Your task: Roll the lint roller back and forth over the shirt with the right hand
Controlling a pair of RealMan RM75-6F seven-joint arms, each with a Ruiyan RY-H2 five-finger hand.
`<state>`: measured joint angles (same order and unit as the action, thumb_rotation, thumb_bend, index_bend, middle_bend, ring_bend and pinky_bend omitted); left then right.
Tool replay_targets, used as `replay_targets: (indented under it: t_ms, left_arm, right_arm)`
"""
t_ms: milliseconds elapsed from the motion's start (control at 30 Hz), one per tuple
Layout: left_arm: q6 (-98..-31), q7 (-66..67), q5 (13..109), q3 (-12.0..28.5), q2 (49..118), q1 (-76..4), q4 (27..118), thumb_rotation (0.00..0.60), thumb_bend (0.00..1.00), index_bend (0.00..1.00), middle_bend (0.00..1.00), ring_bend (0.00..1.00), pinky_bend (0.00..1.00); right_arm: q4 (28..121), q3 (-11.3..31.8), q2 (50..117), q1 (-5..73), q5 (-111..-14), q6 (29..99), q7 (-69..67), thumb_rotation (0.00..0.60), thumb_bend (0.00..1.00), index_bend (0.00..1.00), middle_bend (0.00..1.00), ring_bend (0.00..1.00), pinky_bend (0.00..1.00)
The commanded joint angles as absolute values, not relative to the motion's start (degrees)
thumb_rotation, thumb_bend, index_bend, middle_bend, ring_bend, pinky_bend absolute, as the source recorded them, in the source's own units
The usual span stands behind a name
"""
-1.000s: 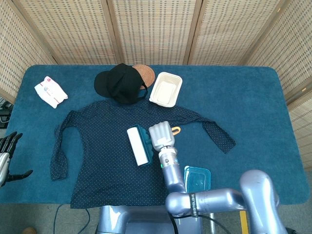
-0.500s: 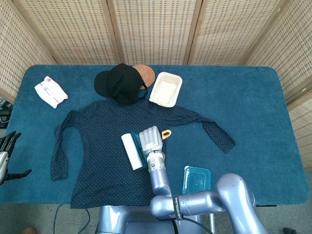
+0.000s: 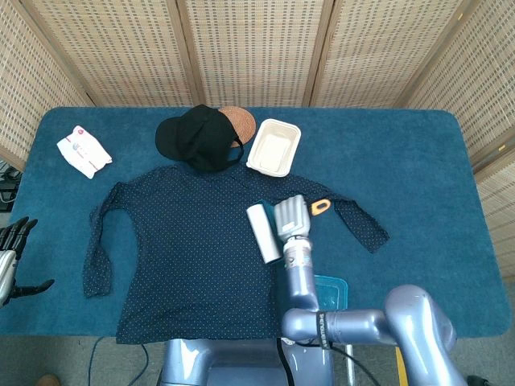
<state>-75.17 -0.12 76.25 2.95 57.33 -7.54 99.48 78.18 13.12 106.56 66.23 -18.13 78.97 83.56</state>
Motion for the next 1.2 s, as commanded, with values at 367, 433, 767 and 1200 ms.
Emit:
replay_targets:
  t_ms: [367,433,767,1200]
  left_arm:
    - [-75.25,0.89,75.94,3.01,57.77,-7.77,99.98,0.6,0.0,0.0,0.0,0.0,0.0]
    - [-75.25,0.9,75.82,3.02,57.79,-7.77,99.92,0.6,0.0,0.0,0.0,0.0,0.0]
    - [-75.1,-0.24,75.54,3.15,57.52,-7.76,99.58,0.6,0.0,0.0,0.0,0.0,0.0]
    - [-74.63,-1.08,75.51,3.06,57.32,-7.87,99.04,0.6,0.0,0.0,0.0,0.0,0.0]
  right_arm:
    - [79.15,12.84,106.53,64.9,-21.04,78.26,83.99,0.6,0.85,0.74,1.0,1.0,1.0]
    - [79.34,13.27,107.86,65.59,-21.46,78.71,84.67,0.6,0.85,0.74,1.0,1.0,1.0]
    - [79.25,14.78,115.33,69.43,-23.32,79.57,88.82,0.6,0.85,0.74,1.0,1.0,1.0]
    - [76.23,18.02,122.84,72.93,-24.02,79.43,92.07,0.6,0.85,0.74,1.0,1.0,1.0]
